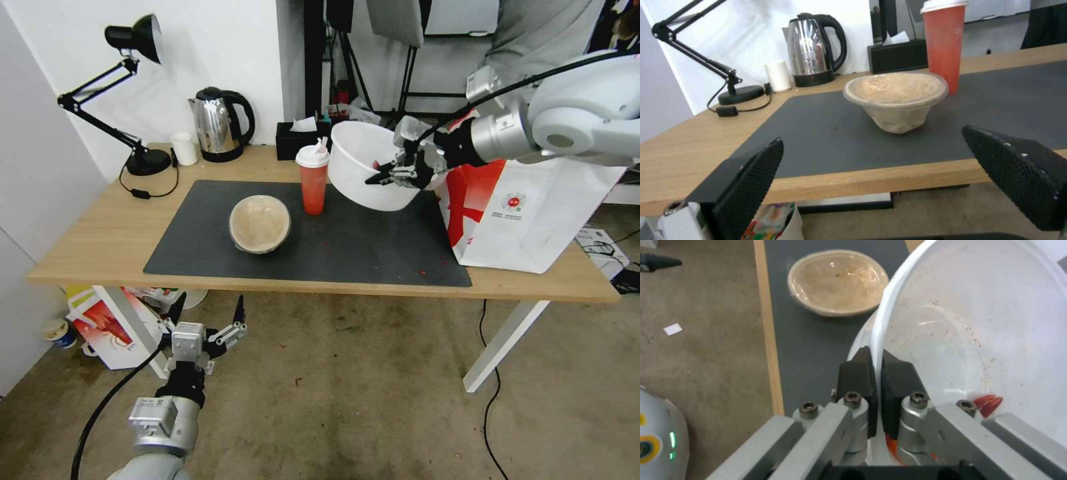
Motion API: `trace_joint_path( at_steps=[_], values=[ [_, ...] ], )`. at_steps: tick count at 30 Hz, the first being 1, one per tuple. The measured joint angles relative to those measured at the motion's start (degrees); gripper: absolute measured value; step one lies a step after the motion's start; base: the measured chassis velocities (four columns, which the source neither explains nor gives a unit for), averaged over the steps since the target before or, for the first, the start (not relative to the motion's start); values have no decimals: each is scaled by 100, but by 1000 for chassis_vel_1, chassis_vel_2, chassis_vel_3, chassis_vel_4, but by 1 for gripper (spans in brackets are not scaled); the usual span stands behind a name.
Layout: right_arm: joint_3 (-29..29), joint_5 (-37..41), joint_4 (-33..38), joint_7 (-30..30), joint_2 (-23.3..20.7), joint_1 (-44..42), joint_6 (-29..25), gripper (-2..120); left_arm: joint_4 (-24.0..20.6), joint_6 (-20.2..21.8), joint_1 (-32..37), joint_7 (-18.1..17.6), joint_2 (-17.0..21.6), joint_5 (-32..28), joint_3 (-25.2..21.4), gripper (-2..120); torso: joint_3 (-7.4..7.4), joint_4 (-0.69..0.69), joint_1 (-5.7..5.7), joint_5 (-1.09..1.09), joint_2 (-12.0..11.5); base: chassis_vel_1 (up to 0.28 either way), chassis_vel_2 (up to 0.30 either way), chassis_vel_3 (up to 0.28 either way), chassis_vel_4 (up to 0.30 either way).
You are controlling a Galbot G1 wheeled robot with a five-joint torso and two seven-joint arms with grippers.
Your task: Pick up the trash from the table and place it into the takeout bag.
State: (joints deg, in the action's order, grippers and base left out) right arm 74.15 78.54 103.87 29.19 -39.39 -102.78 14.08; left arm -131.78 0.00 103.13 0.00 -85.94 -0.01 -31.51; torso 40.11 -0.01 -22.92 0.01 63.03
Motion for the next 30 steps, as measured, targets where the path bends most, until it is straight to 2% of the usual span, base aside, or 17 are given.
trace_joint_path(
  at_steps=[12,30],
  values=[
    [237,154,-284,95,-325,140,-16,0,0,0,0,0,0,0,0,100,0,1,0,-1,0,0,0,0,0],
    [167,171,-521,246,-200,590,-72,0,0,0,0,0,0,0,0,100,0,0,0,-1,0,0,0,0,0]
  ],
)
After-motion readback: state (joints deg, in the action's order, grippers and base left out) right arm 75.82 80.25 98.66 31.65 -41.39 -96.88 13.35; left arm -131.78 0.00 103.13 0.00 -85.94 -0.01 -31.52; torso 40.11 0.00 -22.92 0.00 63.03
